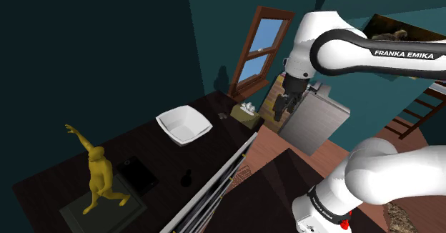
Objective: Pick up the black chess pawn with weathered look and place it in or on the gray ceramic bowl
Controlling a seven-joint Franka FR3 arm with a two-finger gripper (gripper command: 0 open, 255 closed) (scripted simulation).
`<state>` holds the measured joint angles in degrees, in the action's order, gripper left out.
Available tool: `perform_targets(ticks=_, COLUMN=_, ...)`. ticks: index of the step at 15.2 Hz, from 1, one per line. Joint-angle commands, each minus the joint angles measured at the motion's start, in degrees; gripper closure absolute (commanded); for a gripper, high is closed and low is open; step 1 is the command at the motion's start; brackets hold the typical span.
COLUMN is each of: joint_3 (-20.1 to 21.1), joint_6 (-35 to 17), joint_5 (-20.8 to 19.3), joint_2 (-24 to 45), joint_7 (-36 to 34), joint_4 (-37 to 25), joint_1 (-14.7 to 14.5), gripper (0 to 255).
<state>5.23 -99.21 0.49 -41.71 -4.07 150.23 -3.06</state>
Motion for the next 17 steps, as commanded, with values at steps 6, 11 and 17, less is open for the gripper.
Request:
perform_targets(ticks=6, joint_3=5.4, joint_6=-16.5, joint_5=3.6, joint_2=8.4, joint_7=-4.5, joint_4=5.2, joint_1=-3.4, gripper=0)
perform_targets(ticks=11, joint_3=9.6, joint_6=-28.5, joint_5=4.7, joint_2=17.7, joint_7=-8.1, joint_4=5.9, joint_1=-5.0, gripper=0)
perform_targets(ticks=17, joint_3=14.9, joint_6=-42.2, joint_5=1.6, joint_2=31.6, joint_7=-14.7, joint_4=3.7, joint_1=-5.3, gripper=0)
